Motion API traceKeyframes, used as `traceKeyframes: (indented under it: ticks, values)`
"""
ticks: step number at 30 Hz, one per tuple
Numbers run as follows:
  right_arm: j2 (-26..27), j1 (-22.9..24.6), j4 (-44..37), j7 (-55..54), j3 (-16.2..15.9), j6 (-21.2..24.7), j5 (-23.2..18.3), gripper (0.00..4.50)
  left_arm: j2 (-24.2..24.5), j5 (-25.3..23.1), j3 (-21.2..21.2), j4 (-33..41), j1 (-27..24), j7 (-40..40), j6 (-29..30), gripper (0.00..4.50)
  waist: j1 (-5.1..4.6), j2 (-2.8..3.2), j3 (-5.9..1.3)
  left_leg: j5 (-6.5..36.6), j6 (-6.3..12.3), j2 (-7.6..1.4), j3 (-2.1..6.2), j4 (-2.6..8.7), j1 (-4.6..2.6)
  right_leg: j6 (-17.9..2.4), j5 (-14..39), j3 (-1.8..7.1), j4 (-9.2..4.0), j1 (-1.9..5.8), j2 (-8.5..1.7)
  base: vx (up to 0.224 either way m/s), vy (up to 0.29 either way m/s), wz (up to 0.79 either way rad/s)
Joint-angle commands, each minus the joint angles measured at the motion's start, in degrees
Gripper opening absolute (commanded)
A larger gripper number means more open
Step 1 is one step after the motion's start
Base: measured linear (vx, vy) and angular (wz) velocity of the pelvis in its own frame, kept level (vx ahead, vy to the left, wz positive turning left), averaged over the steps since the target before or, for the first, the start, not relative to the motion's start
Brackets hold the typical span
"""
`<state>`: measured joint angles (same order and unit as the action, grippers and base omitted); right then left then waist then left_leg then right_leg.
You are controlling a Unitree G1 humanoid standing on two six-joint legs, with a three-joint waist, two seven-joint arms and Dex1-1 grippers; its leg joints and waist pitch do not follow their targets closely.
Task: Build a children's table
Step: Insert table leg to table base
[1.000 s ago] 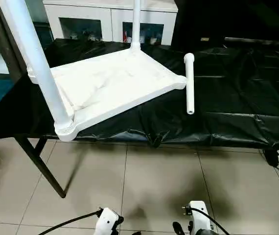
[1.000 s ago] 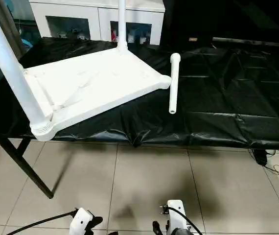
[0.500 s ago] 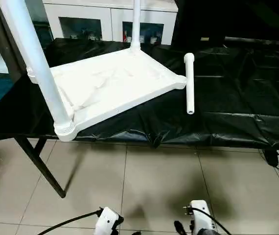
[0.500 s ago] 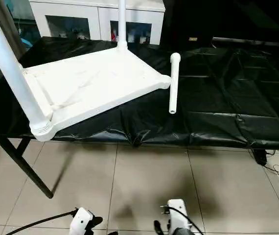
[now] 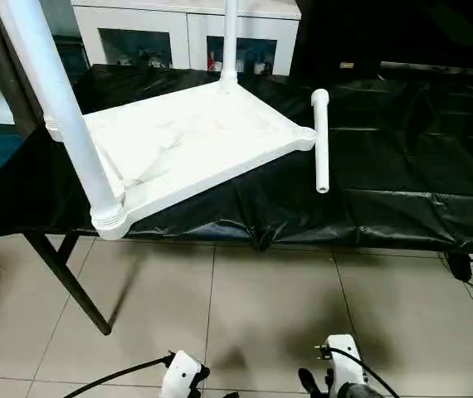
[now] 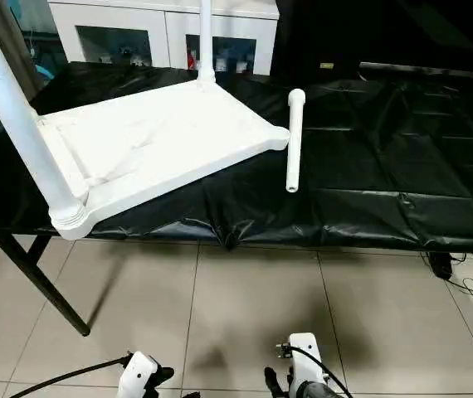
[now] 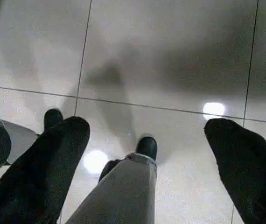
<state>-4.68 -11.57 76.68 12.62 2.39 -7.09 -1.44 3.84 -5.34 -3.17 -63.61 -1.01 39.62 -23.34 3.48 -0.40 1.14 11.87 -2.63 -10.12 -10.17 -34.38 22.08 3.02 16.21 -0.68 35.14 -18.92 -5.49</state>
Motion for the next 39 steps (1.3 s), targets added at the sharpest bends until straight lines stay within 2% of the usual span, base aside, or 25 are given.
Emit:
traceKeyframes:
  ticks: [1, 11, 15, 24, 39]
  values:
    - [-0.32, -0.82, 0.27, 0.05, 0.73, -0.63, 0.17, 4.50, 4.44, 3.25, 8.03, -8.09, 13.87, -28.82, 21.16, 4.47, 0.27, -0.05, -1.12, 14.60, 4.44, -4.26, 1.37, 5.73, -1.18, -15.53, -4.93, 1.17, -3.92, -0.17, -3.79, 0.000, 0.000, 0.00]
    - [-0.66, -1.38, 0.44, 0.33, 1.09, -0.87, 1.00, 4.50, 4.43, 3.45, 8.23, -8.31, 13.92, -29.08, 20.84, 4.47, 0.34, -0.46, -1.13, 13.77, 4.95, -4.25, 1.27, 5.61, -1.20, -15.58, -4.96, 1.19, -3.92, -0.19, -3.90, 0.000, 0.000, 0.00]
    - [-0.73, -1.38, 0.45, 0.45, 1.13, -1.05, 1.14, 4.50, 4.38, 3.49, 8.25, -8.37, 14.02, -29.15, 20.80, 4.47, 0.37, -0.43, -1.12, 12.79, 5.44, -4.23, 1.25, 5.56, -1.13, -15.55, -5.96, 1.13, -3.80, -0.15, -3.84, 0.000, 0.000, 0.00]
    - [-0.62, -1.63, 0.54, 0.89, 1.55, -1.51, 1.43, 4.50, 4.47, 3.51, 8.27, -8.41, 14.32, -29.16, 20.73, 4.47, 0.33, -0.45, -0.99, 14.03, 4.97, -4.28, 1.27, 5.72, -1.21, -15.59, -4.44, 1.19, -4.01, -0.25, -3.86, 0.000, 0.000, 0.00]
    - [-0.36, -2.08, 0.62, 0.80, 1.59, -1.48, 2.53, 4.50, 4.60, 3.43, 8.25, -8.38, 14.20, -29.20, 20.61, 4.47, 0.32, -0.59, -0.99, 13.47, 5.14, -4.29, 1.28, 5.70, -1.15, -15.48, -4.76, 1.18, -3.96, -0.18, -3.88, 0.000, 0.000, 0.00]
